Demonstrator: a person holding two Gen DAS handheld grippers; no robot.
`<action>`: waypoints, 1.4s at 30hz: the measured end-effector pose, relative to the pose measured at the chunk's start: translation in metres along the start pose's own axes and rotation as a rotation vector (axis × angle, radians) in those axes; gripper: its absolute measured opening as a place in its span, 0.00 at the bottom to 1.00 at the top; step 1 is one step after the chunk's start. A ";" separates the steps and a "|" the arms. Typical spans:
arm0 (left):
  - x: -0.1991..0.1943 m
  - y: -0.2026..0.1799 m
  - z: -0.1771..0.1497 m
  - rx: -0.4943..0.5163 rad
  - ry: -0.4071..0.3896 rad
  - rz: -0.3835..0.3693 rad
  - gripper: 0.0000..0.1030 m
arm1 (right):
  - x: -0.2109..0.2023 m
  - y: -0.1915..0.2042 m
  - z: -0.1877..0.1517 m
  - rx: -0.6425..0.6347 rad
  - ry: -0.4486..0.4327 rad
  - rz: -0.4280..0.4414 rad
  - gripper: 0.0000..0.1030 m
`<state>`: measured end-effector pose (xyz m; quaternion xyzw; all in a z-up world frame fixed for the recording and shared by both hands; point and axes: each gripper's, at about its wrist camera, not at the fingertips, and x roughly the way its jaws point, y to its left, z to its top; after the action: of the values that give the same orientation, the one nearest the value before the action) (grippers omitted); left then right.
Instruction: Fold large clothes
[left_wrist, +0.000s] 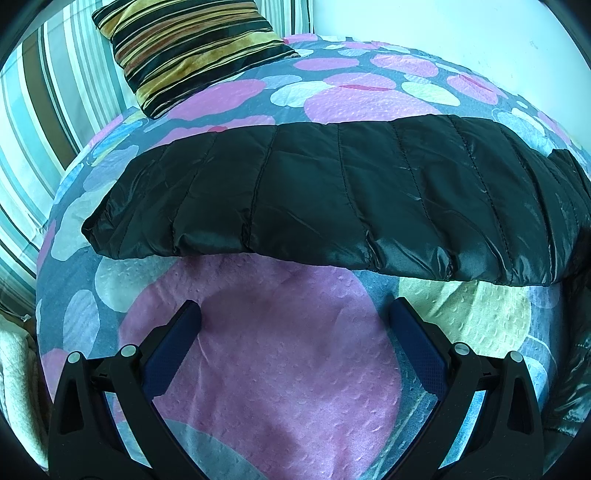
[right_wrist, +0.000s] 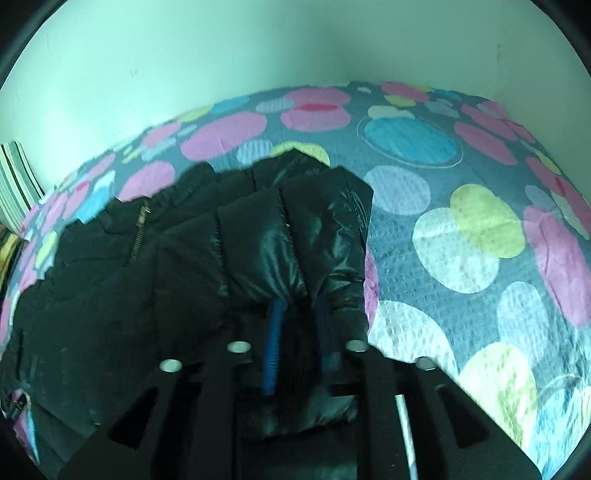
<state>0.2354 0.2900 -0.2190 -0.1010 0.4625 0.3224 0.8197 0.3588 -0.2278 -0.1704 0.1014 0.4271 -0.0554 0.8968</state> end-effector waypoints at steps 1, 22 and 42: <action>0.000 0.000 0.000 0.000 0.000 0.000 0.98 | -0.004 0.001 -0.001 -0.004 -0.011 0.002 0.39; 0.001 0.003 0.000 -0.014 0.007 -0.020 0.98 | 0.023 0.019 -0.031 -0.095 -0.005 -0.064 0.42; -0.020 0.082 0.000 -0.145 -0.010 -0.046 0.98 | 0.022 0.020 -0.033 -0.096 -0.017 -0.067 0.43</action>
<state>0.1771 0.3444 -0.1916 -0.1690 0.4316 0.3368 0.8196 0.3519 -0.2007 -0.2051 0.0433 0.4246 -0.0659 0.9019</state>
